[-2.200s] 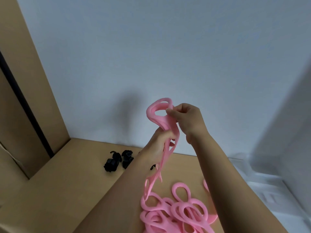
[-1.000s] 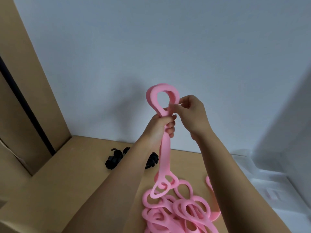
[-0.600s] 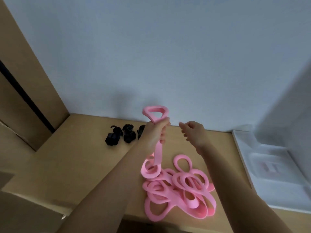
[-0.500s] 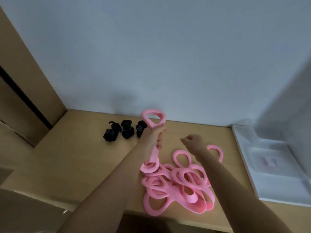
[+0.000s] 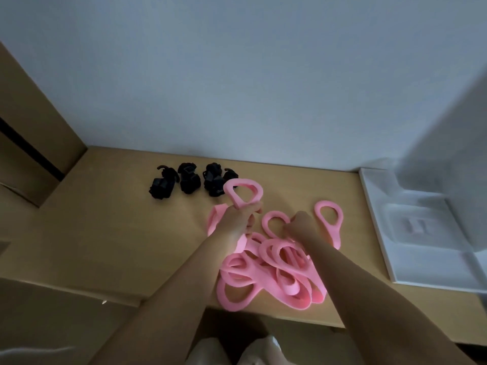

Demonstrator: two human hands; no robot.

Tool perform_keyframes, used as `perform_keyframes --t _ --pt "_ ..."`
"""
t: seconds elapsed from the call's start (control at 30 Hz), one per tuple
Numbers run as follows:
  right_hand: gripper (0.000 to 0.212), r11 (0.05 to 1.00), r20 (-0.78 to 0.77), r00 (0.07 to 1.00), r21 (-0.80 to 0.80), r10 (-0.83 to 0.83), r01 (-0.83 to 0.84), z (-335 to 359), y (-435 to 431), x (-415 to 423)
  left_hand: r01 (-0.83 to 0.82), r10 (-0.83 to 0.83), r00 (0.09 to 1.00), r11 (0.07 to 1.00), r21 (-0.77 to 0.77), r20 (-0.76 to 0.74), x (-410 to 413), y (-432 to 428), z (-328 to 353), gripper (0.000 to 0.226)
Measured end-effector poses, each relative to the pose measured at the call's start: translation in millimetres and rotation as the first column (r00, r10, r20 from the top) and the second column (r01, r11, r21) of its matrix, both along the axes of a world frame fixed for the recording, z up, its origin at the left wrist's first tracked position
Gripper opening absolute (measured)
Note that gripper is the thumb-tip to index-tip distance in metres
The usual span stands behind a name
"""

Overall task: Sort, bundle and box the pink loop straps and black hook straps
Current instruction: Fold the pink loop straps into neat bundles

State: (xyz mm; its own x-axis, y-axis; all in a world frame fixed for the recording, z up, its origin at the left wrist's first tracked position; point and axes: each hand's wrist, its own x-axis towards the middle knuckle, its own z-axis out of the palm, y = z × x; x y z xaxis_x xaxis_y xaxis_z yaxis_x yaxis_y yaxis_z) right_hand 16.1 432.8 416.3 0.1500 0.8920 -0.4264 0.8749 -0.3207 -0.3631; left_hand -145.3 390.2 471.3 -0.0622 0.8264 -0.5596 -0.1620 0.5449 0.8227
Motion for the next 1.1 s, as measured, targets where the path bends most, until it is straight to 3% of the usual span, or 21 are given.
perform_keyframes --t 0.13,0.2,0.3,0.47,0.63,0.8,1.1 --pt "0.009 0.999 -0.258 0.966 0.029 -0.023 0.032 0 11 2 -0.019 0.018 1.000 1.000 0.010 0.022 -1 0 2 0.023" --pt "0.018 0.989 -0.401 0.916 0.124 -0.019 0.075 13 11 -2 -0.019 0.018 1.000 0.999 0.040 0.020 -2 1 4 0.019" --pt "0.014 0.934 -0.504 0.860 0.337 0.075 0.116 48 12 -5 -0.052 0.054 0.998 0.995 0.087 -0.012 -4 9 13 0.015" --pt "0.021 0.817 -0.723 0.660 0.497 0.204 0.292 131 19 -5 -0.094 0.105 0.994 0.955 0.283 -0.024 -11 27 48 0.020" --pt "0.020 0.723 -0.731 0.573 0.614 0.371 0.316 217 17 -19 -0.029 0.078 0.992 0.899 0.437 -0.096 -19 49 102 0.042" --pt "0.015 0.675 -0.725 0.464 0.671 0.509 0.307 286 9 -41 0.057 -0.001 0.995 0.821 0.569 -0.098 -22 59 156 0.048" --pt "0.014 0.652 -0.729 0.393 0.680 0.560 0.334 327 3 -85 0.104 0.014 0.987 0.717 0.689 -0.163 -38 63 220 0.053"
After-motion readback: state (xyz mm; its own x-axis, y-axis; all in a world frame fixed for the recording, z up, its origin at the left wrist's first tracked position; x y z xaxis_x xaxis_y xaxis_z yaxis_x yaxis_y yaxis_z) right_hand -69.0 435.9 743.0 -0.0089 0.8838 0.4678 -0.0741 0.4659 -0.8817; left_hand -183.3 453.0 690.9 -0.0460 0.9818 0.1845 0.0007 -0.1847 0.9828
